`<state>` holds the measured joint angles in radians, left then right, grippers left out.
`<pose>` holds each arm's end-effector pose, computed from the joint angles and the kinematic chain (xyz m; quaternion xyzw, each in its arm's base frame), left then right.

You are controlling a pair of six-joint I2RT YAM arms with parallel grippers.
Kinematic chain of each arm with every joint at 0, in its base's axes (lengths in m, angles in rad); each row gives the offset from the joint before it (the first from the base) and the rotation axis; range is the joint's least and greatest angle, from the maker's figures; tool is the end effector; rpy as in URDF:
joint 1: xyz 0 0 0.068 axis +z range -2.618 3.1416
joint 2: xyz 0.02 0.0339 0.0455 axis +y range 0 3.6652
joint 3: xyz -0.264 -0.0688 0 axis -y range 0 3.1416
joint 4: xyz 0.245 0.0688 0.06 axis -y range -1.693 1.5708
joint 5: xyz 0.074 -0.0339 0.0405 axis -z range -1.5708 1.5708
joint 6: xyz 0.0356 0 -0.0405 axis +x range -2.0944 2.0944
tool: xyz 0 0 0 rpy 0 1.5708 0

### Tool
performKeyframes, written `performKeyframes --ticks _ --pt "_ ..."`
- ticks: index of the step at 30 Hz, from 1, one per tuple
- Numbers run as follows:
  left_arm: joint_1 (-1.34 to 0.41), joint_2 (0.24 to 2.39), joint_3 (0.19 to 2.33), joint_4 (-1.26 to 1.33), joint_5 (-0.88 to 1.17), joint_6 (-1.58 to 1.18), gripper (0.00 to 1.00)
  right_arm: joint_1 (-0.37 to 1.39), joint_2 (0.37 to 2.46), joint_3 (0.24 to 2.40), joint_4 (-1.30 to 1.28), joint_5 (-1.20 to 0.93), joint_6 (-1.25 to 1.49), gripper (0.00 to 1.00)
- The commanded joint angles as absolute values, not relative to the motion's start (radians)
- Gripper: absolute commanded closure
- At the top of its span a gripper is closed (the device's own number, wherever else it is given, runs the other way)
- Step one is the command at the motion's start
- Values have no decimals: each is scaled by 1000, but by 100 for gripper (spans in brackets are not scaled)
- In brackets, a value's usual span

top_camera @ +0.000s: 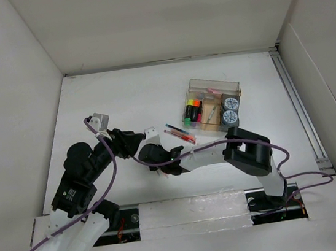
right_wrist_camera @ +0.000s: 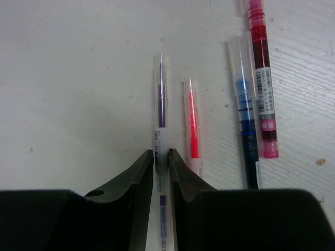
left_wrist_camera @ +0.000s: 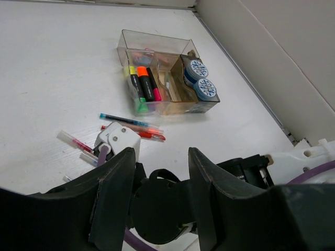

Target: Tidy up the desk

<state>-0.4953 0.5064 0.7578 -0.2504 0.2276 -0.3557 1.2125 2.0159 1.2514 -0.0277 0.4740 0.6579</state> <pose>0.1019 -0.0642 0.3607 0.1291 0.6949 -0.3632 0.6071 0.1647 0.3935 0.1503 -0.1605 0.8894 0.1679 0.3938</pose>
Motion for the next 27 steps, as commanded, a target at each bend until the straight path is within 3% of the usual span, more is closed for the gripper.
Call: performKeyframes --ticks 1,3,4,5,7,8,18,27 --pt "-492 495 769 -198 235 -344 58 1236 2069 1307 -84 511 646 75" --pt "-492 495 770 -195 233 -344 58 1249 2086 1334 -113 540 638 74" --pt "-492 495 769 -195 236 -344 58 1259 2100 1350 -129 555 626 81" --pt "-492 495 769 -195 235 -344 58 1259 2106 1350 -129 561 626 81" --pt "-492 497 772 -196 236 -344 58 1269 2108 1356 -123 574 621 97" --pt "-492 495 770 -196 236 -345 58 1279 2099 1351 -117 577 621 100" --pt "-492 482 769 -195 230 -345 58 1279 1807 1149 159 499 666 100" --pt "-492 485 772 -195 238 -344 58 982 1542 987 259 408 790 100"
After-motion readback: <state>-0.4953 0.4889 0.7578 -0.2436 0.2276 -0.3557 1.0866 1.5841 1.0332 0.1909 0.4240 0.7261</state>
